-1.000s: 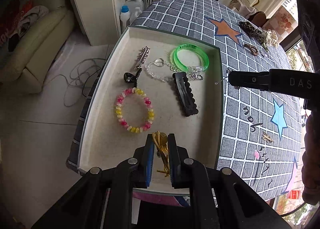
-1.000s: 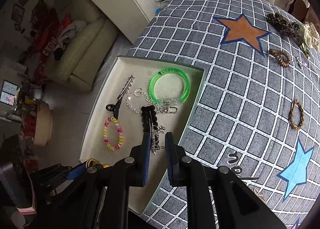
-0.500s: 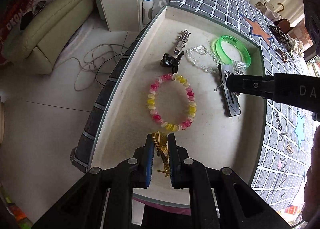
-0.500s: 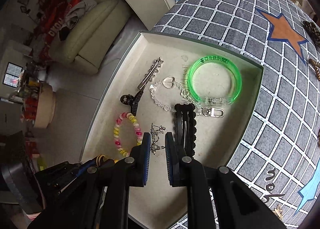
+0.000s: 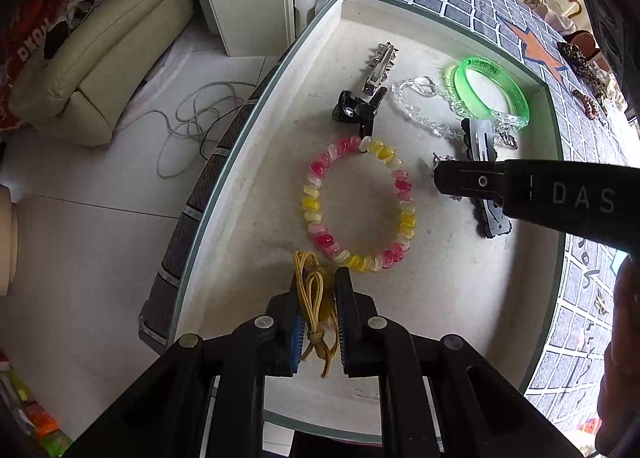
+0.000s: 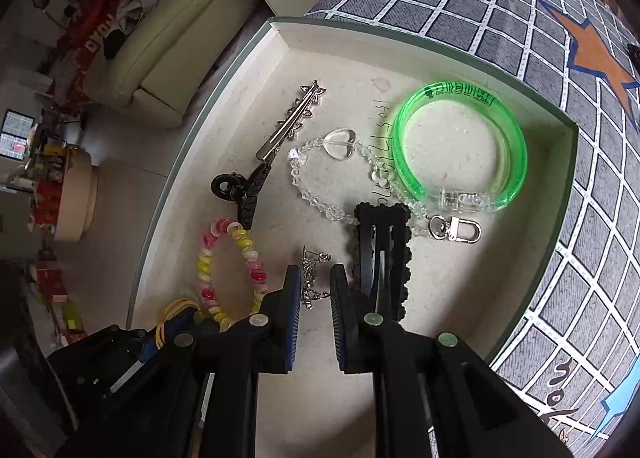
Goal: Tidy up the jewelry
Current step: 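Carry the silver charm to the tray with right tool while left tool drops hair tie, then grasp the braided brown bracelet with right tool while left tool grasps tan bunny clip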
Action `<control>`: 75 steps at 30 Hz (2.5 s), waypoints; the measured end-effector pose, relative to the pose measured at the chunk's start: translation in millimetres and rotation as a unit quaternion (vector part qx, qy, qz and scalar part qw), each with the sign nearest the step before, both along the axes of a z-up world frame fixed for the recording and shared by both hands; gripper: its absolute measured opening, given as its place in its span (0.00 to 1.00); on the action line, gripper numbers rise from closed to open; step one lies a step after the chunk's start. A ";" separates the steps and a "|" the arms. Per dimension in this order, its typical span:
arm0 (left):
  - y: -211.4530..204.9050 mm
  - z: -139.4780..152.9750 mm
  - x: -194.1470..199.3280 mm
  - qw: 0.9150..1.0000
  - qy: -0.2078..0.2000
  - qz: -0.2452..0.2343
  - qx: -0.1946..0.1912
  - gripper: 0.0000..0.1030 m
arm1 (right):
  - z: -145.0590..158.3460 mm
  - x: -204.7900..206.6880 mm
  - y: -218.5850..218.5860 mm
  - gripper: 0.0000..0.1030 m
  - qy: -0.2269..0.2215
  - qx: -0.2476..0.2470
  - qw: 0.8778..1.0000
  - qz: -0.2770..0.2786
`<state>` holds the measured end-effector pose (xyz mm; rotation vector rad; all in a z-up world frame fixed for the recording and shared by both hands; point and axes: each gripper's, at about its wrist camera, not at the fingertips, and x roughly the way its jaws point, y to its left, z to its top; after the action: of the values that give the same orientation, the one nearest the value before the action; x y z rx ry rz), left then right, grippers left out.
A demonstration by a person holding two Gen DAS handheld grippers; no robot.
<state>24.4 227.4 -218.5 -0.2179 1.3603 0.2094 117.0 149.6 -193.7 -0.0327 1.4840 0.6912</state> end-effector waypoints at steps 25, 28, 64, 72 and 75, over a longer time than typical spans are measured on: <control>-16.4 10.7 10.6 0.999 0.014 -0.012 0.036 0.20 | 20.2 5.7 -18.9 0.40 0.014 0.037 0.999 -0.021; -17.5 14.8 11.0 0.999 0.013 -0.013 0.037 0.20 | 30.9 5.8 -31.6 0.43 0.009 0.042 0.999 -0.032; -102.5 61.7 36.5 0.990 -0.015 -0.126 0.067 1.00 | 28.1 -31.3 -287.6 0.69 0.034 0.003 0.955 -0.295; -172.8 79.0 39.3 0.976 -0.039 -0.212 0.035 1.00 | 24.2 -49.7 -333.0 0.70 0.042 -0.018 0.935 -0.353; -198.7 81.1 39.0 0.971 -0.044 -0.235 0.030 1.00 | 24.1 -54.3 -346.5 0.70 0.040 -0.022 0.930 -0.365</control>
<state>63.4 28.6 -137.4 0.1476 1.2765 -0.1545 62.7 -196.9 -169.6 0.4983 1.4471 0.0526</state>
